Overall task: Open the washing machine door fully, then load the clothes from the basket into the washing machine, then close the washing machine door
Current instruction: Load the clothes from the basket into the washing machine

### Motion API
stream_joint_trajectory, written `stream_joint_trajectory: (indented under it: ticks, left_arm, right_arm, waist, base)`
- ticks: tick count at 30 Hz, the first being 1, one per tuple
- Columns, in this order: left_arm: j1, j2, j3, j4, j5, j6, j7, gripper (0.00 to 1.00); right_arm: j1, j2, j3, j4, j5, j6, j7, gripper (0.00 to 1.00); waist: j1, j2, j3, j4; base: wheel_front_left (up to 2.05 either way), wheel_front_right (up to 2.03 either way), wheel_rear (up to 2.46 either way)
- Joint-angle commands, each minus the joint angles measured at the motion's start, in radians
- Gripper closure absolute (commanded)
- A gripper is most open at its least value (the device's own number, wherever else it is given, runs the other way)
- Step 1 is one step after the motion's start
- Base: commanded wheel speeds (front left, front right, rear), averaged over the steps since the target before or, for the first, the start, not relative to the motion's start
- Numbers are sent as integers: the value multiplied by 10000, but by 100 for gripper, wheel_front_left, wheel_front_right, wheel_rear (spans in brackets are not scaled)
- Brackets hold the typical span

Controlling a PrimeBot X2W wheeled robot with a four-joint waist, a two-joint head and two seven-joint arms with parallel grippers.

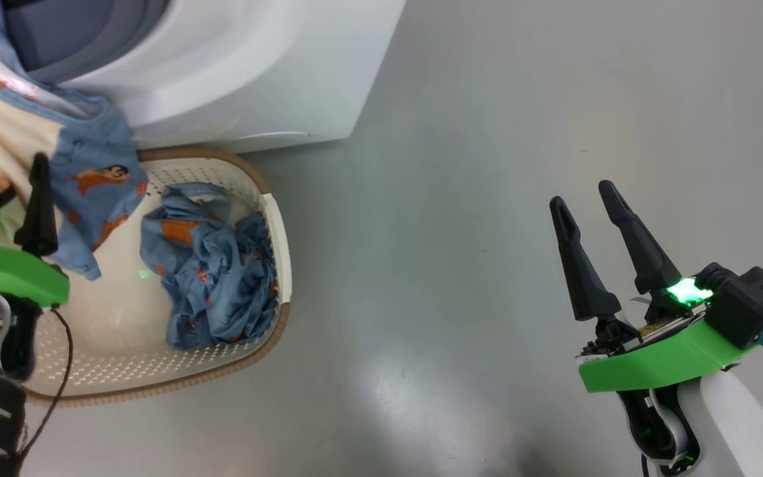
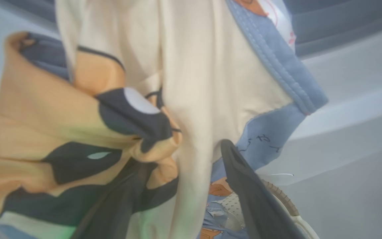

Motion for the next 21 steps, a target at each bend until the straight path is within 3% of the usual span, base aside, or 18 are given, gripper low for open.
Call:
stream_joint_trajectory:
  ticks: [1,13,14,15,17,21]
  left_arm:
    - [-179,553,103,-248,-207,6,-65,0]
    - [-853,1053,-1018,-468,-1327,6,-65,0]
    - [-894,1076,-1062,-444,-1365,6,-65,16]
    - [-924,1098,-1100,-421,-1403,6,-65,58]
    - [-981,1140,-1118,-383,-1492,6,-65,100]
    - [-1014,1167,-1123,-422,-1638,6,-65,100]
  right_arm:
    - [105,-41,186,-238,-151,73,-78,0]
    - [-46,32,305,-273,-188,73,-78,0]
    - [-60,37,315,-273,-193,73,-78,0]
    - [-70,45,322,-273,-198,73,-78,0]
    - [-88,61,330,-277,-206,73,-78,0]
    - [-100,101,284,-290,-220,73,-78,0]
  waist:
    - [-1,0,83,-80]
    - [-1,0,311,-277]
    - [-1,0,319,-291]
    - [-1,0,322,-304]
    - [-1,0,334,-326]
    - [-1,0,338,-314]
  base:
    - [0,0,0]
    - [0,0,0]
    - [0,0,0]
    - [0,0,0]
    - [0,0,0]
    - [0,0,0]
